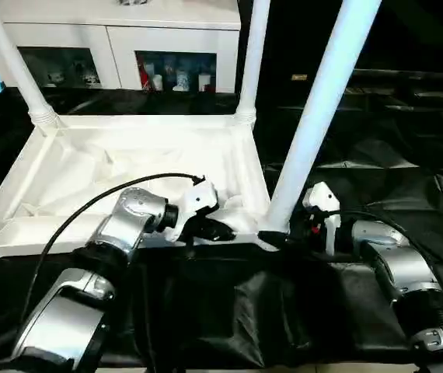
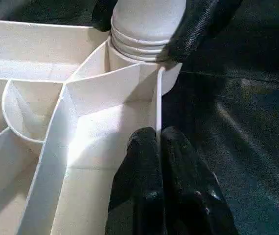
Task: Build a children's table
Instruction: Rotate leg to tighten
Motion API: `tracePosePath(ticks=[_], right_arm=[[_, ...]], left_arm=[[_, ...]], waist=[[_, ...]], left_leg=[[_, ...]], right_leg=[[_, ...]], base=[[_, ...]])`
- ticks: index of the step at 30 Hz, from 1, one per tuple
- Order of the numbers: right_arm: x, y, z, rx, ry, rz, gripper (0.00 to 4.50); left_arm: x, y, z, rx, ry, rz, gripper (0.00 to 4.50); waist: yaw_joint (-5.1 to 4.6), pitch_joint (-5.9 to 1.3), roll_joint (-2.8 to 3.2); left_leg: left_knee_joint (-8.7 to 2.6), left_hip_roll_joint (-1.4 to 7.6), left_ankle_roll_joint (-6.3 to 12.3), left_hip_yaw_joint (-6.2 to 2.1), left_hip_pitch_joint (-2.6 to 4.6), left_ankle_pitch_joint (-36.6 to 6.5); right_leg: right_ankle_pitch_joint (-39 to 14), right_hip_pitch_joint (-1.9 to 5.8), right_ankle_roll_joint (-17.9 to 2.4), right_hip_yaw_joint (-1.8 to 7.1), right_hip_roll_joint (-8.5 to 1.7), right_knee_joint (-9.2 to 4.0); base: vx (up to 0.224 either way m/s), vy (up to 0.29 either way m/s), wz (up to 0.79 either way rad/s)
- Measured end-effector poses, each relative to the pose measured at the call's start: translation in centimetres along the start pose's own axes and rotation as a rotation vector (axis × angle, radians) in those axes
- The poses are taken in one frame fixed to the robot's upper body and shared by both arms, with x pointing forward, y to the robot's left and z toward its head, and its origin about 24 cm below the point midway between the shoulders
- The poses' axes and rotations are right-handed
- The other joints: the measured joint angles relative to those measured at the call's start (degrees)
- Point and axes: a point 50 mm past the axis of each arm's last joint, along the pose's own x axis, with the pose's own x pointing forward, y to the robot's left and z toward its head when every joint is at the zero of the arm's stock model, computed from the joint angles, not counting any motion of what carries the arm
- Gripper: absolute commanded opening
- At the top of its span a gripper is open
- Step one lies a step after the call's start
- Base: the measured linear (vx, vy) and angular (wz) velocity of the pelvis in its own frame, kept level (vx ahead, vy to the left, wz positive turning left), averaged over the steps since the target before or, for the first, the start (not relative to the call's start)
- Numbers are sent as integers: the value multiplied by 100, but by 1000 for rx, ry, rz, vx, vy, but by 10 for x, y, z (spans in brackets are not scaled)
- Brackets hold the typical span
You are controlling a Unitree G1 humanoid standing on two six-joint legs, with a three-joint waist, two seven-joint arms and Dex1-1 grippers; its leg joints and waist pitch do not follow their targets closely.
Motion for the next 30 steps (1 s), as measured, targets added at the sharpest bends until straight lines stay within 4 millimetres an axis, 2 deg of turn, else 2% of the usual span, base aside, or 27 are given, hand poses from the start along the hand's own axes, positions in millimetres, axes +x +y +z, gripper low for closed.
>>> tracePosePath(ticks=[4, 9, 12, 19, 22, 23, 25, 30], right_arm=[[0, 1, -1, 2, -3, 2, 278], [4, 1, -2, 11, -12, -64, 273], [12, -6, -3, 55, -46, -208, 272], [37, -21, 0, 226, -122, -611, 272], [39, -24, 2, 238, -126, -652, 272], [39, -24, 2, 237, -128, -652, 306], [39, -24, 2, 230, -135, -652, 341], [39, -23, 3, 221, -144, -604, 377]], left_arm=[[0, 0, 0, -2, 0, -2, 0], [5, 1, 1, -8, -6, 49, 0], [13, 6, 3, -18, -8, 137, 0], [49, 15, 19, -73, -8, 353, 0], [55, 14, 23, -78, -9, 375, 0], [55, 14, 23, -79, -10, 375, 0], [55, 14, 23, -76, -14, 374, 0], [51, 15, 21, -66, -15, 352, 0]], waist=[[5, 0, 0], [5, -1, 0], [-23, -3, -4], [-72, -6, -2], [-69, -8, 3], [-70, -11, 6], [-64, -14, 12], [-59, -15, 13]], left_leg=[[0, 0, 0, 0, 0, 0], [4, 0, 0, 0, 6, 0], [10, -2, -1, 0, 17, 0], [9, -8, -1, -2, 26, 0], [8, -11, 0, -2, 24, 0], [7, -11, 0, -2, 24, 0], [-1, -12, 0, -2, 22, 0], [-20, -11, -1, -2, 22, 0]], right_leg=[[0, 0, 0, 0, 0, 0], [2, 5, -3, 1, 0, 3], [9, 11, -14, 3, -1, 3], [0, 16, 2, 5, -5, -25], [3, 24, -2, 7, -5, -37], [6, 25, -3, 7, -5, -40], [26, 25, -7, 6, -5, -50], [46, 17, -13, 1, -5, -51]], base=[[0, 0, 0], [0, 0, 0], [0, 0, 0], [0, 0, 0], [0, 0, 0], [0, 0, 0], [0, 0, 0], [0, 0, 0]])
